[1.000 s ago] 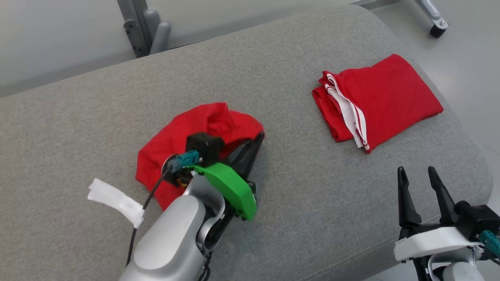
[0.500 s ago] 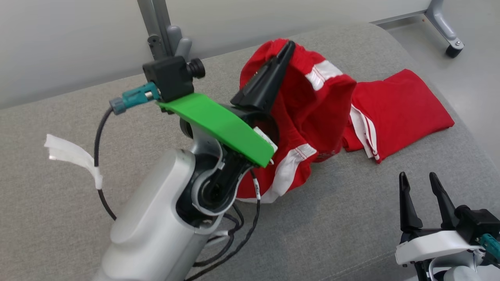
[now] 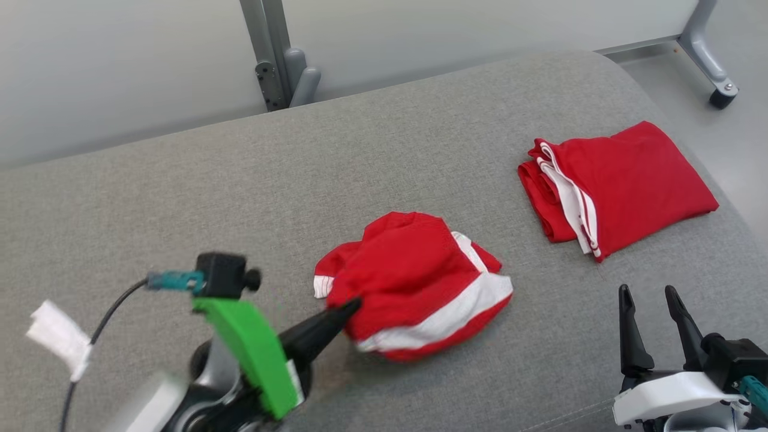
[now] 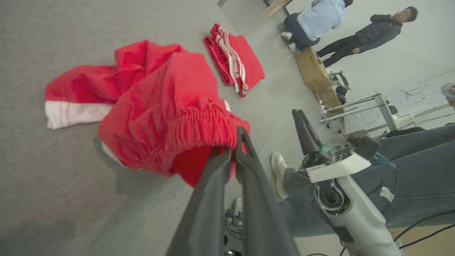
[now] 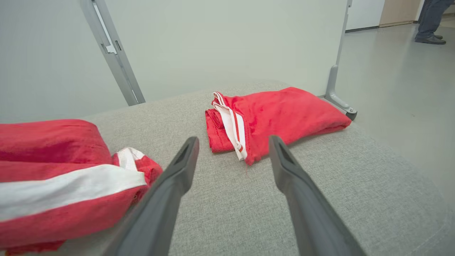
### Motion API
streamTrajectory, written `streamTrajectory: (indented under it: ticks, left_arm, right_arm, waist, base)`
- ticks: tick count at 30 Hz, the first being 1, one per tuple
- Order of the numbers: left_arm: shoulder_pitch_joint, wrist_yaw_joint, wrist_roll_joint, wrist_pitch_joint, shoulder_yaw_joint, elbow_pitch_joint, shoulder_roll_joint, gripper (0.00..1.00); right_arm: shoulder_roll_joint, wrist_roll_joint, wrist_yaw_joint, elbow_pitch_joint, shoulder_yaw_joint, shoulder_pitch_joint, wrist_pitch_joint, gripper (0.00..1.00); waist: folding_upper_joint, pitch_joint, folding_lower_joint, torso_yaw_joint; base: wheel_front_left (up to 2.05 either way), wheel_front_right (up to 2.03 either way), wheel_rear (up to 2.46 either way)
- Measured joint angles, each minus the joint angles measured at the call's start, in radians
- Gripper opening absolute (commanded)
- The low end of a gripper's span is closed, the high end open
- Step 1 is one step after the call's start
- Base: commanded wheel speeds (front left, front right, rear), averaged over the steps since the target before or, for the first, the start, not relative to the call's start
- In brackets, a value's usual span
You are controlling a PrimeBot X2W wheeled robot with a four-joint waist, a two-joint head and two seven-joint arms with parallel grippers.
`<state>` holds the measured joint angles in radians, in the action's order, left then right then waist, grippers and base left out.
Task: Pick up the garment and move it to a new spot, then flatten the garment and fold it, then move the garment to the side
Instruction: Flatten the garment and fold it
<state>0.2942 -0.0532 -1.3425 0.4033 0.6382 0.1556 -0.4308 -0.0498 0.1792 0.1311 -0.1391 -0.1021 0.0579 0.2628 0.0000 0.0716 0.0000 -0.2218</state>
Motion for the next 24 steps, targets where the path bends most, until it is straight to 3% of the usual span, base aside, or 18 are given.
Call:
streamTrajectory:
  ticks: [2, 5, 8, 12, 18, 24]
  left_arm:
    - [-0.072, 0.009, 0.003, 0.006, -0.016, -0.004, -0.087, 0.0]
    - [-0.136, 0.032, 0.0, 0.01, -0.026, -0.037, -0.169, 0.0]
    - [-0.151, 0.049, -0.004, -0.007, -0.06, -0.107, -0.201, 0.0]
    - [-0.139, 0.072, -0.013, -0.037, -0.082, -0.205, -0.181, 0.0]
    - [-0.075, 0.114, 0.011, -0.06, -0.05, -0.327, -0.099, 0.0]
    - [-0.035, 0.14, 0.054, -0.081, -0.014, -0.431, -0.057, 0.0]
  right_arm:
    - [0.001, -0.008, 0.0, -0.002, -0.005, 0.007, 0.0, 1.0]
    - [0.001, -0.021, 0.0, -0.004, -0.01, 0.017, 0.0, 1.0]
    - [0.001, -0.034, 0.0, -0.004, -0.01, 0.017, 0.0, 1.0]
    - [0.001, -0.049, 0.0, -0.004, -0.008, -0.001, 0.0, 1.0]
    - [0.001, -0.06, 0.0, -0.006, 0.006, -0.014, 0.0, 1.0]
    - [0.001, -0.074, 0.0, -0.002, -0.002, -0.014, 0.0, 1.0]
  waist:
    - [0.0, -0.001, 0.0, 0.013]
    - [0.0, -0.002, 0.0, 0.039]
    - [0.0, 0.0, 0.0, 0.069]
    - [0.0, 0.004, 0.0, 0.11]
    - [0.0, 0.017, 0.0, 0.164]
    - [0.0, 0.031, 0.0, 0.195]
  base:
    - [0.0, 0.0, 0.0]
    - [0.0, 0.0, 0.0]
    - [0.0, 0.0, 0.0]
    - [0.0, 0.0, 0.0]
    - [0.0, 0.0, 0.0]
    - [0.0, 0.0, 0.0]
